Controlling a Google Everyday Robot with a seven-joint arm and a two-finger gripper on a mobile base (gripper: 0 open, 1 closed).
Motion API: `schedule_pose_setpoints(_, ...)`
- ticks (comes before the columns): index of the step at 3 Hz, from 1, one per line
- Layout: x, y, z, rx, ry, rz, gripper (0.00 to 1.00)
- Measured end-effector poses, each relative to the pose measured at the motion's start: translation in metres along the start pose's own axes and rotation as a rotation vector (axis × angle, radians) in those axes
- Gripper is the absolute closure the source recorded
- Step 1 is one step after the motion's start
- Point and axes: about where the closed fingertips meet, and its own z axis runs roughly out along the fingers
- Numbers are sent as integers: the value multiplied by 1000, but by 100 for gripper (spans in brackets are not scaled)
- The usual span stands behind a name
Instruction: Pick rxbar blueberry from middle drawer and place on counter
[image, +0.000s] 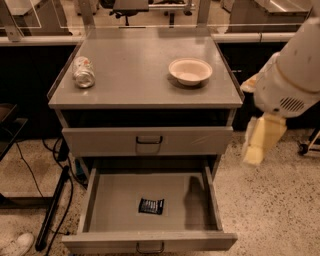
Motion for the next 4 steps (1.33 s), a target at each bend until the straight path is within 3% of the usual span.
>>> schedule_pose_setpoints(2, -34, 46, 75, -108, -67, -102, 0)
schedule_pose_setpoints(3, -33, 48, 76, -111, -65, -103, 0)
schedule_pose_setpoints(4, -37, 61, 102, -130, -72, -110, 0)
